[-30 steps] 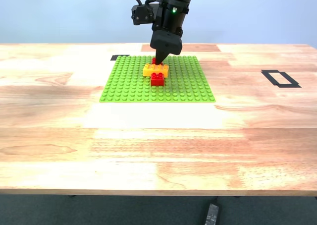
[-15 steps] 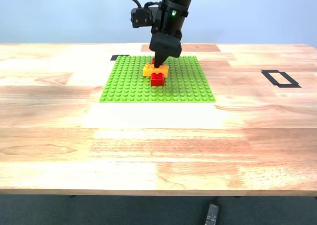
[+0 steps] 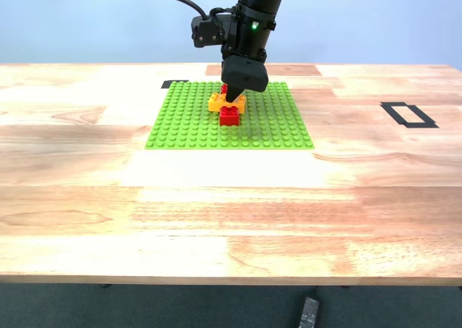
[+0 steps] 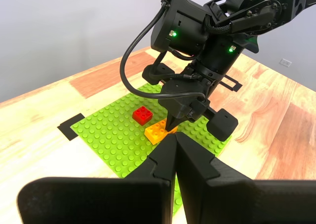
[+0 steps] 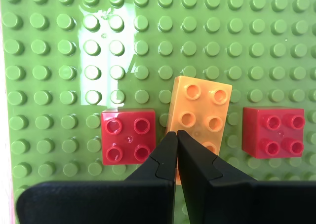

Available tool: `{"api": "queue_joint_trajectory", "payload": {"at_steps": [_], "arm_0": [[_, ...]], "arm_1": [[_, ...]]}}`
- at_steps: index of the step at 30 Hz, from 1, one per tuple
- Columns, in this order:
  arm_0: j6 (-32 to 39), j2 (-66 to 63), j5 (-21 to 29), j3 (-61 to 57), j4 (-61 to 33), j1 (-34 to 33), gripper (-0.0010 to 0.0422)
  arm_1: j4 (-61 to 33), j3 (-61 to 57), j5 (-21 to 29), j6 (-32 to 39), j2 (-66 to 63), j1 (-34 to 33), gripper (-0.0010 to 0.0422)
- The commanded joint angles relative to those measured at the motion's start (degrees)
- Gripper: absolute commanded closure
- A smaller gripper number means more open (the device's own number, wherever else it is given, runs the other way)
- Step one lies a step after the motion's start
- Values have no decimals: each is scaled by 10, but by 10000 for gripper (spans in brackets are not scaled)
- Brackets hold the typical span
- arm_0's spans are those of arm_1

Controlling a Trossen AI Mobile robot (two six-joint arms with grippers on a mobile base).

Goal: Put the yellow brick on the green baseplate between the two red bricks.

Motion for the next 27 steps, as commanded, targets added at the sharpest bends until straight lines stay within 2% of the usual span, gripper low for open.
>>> {"api": "queue_joint_trajectory", "payload": {"at_steps": [1,6,19,27], "arm_0": [[0,0,0,0,0,0,412],[0,0,0,0,0,0,413],[0,0,0,0,0,-1,413],[0,0,-2,0,1,-1,413]], "arm_1": [[0,-2,11,-7,3,-2,413],[0,-2,36,-28,3,-1,413],[-2,-12,34,-36,1,-1,413],[26,-2,33,-19,-66,-7,413]]}}
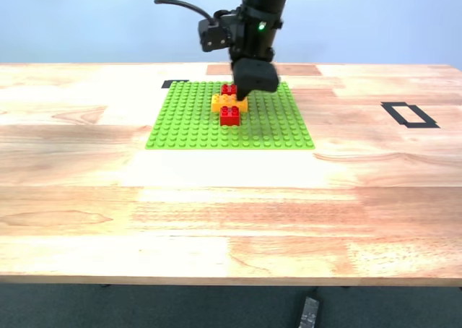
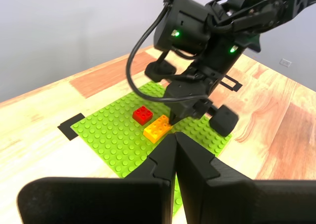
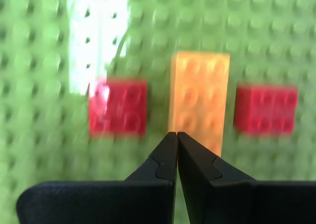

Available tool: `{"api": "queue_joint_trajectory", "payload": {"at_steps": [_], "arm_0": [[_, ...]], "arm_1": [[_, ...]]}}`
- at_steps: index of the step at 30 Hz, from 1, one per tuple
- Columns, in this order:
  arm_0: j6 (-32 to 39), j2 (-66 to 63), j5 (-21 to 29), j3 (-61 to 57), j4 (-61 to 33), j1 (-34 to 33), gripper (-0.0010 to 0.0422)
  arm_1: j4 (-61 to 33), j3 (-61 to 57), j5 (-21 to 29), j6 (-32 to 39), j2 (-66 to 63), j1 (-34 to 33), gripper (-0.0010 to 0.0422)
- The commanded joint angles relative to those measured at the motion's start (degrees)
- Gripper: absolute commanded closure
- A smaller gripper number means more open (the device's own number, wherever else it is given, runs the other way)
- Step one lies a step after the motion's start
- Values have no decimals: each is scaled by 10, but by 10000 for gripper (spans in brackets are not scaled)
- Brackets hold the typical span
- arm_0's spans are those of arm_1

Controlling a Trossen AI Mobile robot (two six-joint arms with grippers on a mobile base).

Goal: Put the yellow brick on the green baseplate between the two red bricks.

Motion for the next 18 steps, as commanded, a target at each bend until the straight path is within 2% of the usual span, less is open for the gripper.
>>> {"api": "queue_joint_trajectory", "payload": {"at_steps": [1,7,10,18], "arm_0": [[0,0,-5,0,2,0,412],[0,-2,-34,0,20,0,413],[0,-7,-41,0,39,1,413],[-3,-26,-140,-5,107,1,412]], "arm_1": [[43,9,-9,16,-40,-8,413],[79,-10,-12,72,-116,-38,413],[130,-58,-16,104,-168,-56,413],[351,-286,-9,209,-356,-108,413]]}}
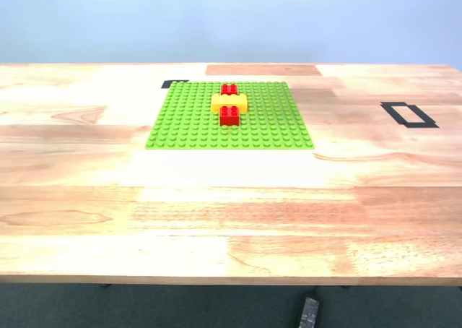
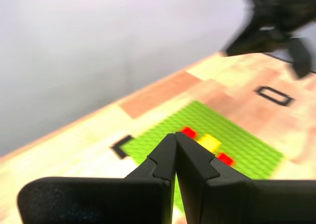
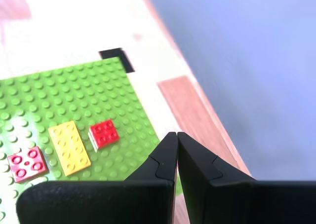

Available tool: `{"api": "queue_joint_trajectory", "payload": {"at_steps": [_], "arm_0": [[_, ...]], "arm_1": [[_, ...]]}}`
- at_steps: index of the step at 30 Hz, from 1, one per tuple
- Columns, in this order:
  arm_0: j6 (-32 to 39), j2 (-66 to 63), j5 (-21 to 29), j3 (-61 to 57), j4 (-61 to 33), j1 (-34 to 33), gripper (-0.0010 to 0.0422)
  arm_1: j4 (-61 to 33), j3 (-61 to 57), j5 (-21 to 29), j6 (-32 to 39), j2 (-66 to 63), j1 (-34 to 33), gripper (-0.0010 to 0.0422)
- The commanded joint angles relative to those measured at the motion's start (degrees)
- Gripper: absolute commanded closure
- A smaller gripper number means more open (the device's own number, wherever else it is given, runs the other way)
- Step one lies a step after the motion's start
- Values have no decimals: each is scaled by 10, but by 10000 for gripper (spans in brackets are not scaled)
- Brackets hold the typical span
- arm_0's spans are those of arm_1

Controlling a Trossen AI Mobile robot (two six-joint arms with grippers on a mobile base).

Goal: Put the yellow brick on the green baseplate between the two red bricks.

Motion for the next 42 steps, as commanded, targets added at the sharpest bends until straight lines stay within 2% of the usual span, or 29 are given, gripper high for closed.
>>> {"api": "queue_joint_trajectory", "payload": {"at_steps": [1,6,10,12,15,20,23,28,31,38,42], "arm_0": [[-7,-10,-35,-12,38,0,413],[-62,-34,-50,-62,139,1,412],[-66,-66,-98,-101,200,1,412],[-71,-85,-111,-118,221,1,413],[-92,-110,-119,-145,259,2,413],[-94,-155,-169,-187,285,1,412],[-95,-185,-181,-207,283,2,412],[-110,-241,-267,-245,278,1,413],[-135,-277,-267,-271,293,2,413],[-139,-344,-269,-309,262,2,413],[-136,-363,-312,-315,217,2,413]], "arm_1": [[82,-92,16,45,-78,-20,413],[161,-213,17,103,-198,-66,413],[194,-283,17,156,-297,-106,413],[220,-317,18,177,-342,-125,413],[253,-367,46,196,-402,-152,413],[263,-433,47,243,-487,-185,413],[265,-468,85,245,-537,-195,413],[267,-513,120,264,-618,-204,413],[268,-544,120,277,-657,-216,413],[267,-602,120,292,-734,-231,413],[238,-616,121,290,-770,-231,413]]}}
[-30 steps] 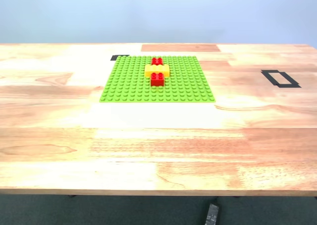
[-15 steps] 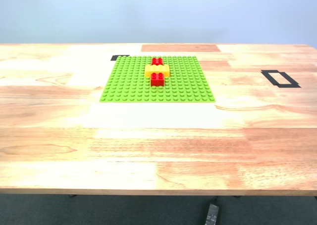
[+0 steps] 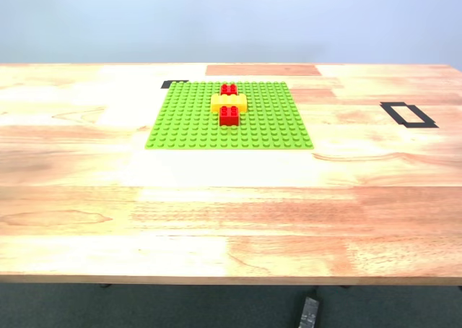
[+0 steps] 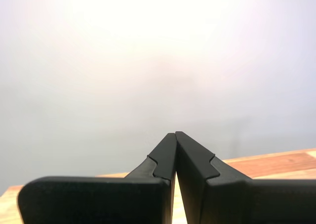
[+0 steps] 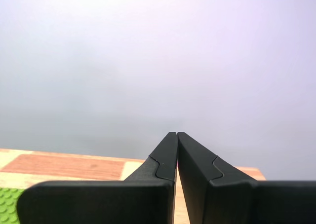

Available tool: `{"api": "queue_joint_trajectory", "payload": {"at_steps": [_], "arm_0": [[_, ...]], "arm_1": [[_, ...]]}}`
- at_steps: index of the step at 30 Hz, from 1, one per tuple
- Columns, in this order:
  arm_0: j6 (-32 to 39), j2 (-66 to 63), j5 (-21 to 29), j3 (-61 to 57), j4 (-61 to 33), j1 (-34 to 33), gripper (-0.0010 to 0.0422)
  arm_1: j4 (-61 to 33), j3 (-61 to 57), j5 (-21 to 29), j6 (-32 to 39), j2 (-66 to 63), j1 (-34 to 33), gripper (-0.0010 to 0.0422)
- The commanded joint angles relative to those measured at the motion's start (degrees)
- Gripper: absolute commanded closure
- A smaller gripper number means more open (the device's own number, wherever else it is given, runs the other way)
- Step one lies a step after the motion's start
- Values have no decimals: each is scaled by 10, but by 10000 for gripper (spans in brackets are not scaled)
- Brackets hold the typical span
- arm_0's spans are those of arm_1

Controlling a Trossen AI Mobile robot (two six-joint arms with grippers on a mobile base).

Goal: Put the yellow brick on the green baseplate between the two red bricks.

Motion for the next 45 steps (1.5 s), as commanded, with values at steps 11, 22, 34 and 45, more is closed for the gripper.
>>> {"api": "queue_joint_trajectory", "payload": {"at_steps": [11,22,34,45], "arm_0": [[6,-36,-50,-3,-45,0,412],[6,-37,-50,0,-66,0,413],[6,-37,-50,-1,-57,0,412],[5,-37,-50,-1,-57,0,412]], "arm_1": [[-32,-18,0,-9,-69,0,413],[-32,-18,0,-18,-65,0,413],[-31,-18,0,-18,-66,0,413],[-32,-18,0,-18,-66,0,413]]}}
